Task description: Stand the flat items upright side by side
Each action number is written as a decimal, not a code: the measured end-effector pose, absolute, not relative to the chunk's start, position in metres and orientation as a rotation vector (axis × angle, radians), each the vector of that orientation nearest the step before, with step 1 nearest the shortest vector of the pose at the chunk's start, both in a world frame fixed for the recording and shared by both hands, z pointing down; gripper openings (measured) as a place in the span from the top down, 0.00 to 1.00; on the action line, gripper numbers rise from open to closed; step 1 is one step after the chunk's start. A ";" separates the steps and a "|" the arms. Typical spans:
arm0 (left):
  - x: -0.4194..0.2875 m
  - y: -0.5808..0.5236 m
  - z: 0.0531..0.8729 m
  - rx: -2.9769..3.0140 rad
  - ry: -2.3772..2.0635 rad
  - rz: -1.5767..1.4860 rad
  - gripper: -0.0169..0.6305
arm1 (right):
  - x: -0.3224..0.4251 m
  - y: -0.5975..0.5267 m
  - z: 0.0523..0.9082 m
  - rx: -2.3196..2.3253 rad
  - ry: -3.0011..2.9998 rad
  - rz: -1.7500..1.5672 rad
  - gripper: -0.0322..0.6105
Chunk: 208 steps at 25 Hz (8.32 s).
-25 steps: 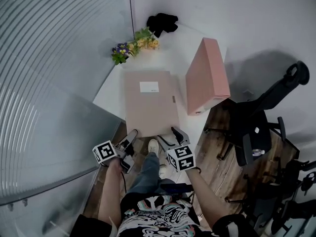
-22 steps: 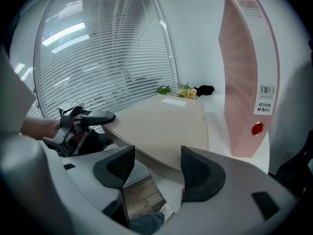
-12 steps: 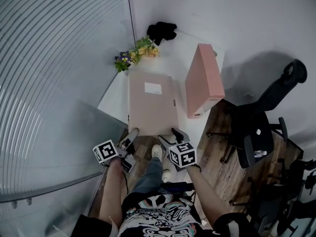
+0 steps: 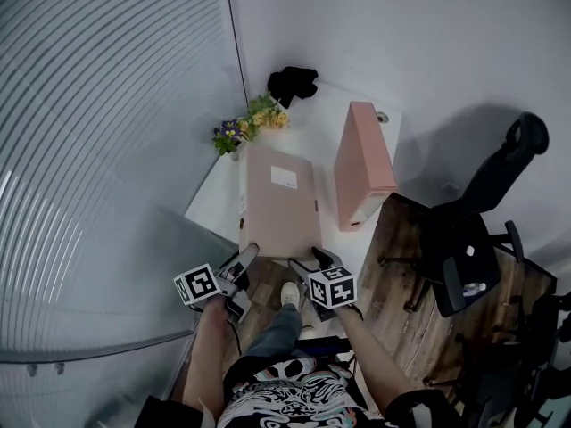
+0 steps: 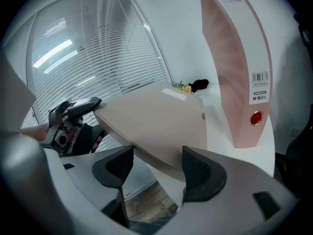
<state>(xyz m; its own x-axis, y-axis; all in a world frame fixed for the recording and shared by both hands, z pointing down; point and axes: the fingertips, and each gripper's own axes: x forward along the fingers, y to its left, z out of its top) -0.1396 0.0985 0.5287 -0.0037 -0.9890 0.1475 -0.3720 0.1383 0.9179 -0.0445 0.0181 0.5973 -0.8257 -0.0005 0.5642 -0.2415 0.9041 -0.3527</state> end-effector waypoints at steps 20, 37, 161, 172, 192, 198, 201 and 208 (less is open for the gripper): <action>-0.115 0.069 0.477 1.503 -1.452 -0.933 0.54 | -0.044 0.009 0.586 0.124 -2.492 0.623 0.47; -0.084 0.038 0.462 1.562 -1.414 -0.932 0.62 | -0.050 0.010 0.512 0.029 -2.657 0.525 0.49; -0.211 -0.082 0.494 1.921 -0.887 -0.709 0.66 | -0.234 -0.144 0.446 0.612 -2.264 0.329 0.45; -0.203 -0.089 0.493 1.932 -0.874 -0.681 0.66 | -0.234 -0.167 0.407 0.732 -2.441 0.304 0.47; -0.205 -0.103 0.485 1.920 -0.909 -0.715 0.66 | -0.216 -0.172 0.342 0.888 -2.822 0.127 0.48; -0.204 -0.102 0.493 1.905 -0.925 -0.714 0.66 | -0.203 -0.154 0.333 0.899 -2.974 -0.009 0.48; -0.204 -0.100 0.499 1.887 -0.921 -0.703 0.65 | -0.199 -0.148 0.333 0.908 -3.002 -0.034 0.48; -0.197 -0.098 0.503 1.889 -0.888 -0.710 0.61 | -0.189 -0.138 0.333 0.942 -3.022 -0.064 0.48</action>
<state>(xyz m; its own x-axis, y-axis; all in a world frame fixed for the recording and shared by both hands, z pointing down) -0.1971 -0.0983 0.5029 0.5765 -0.8091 -0.1145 -0.2904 -0.3339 0.8968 -0.1892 -0.1381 0.3334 -0.8229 -0.5671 -0.0357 -0.5681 0.8223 0.0313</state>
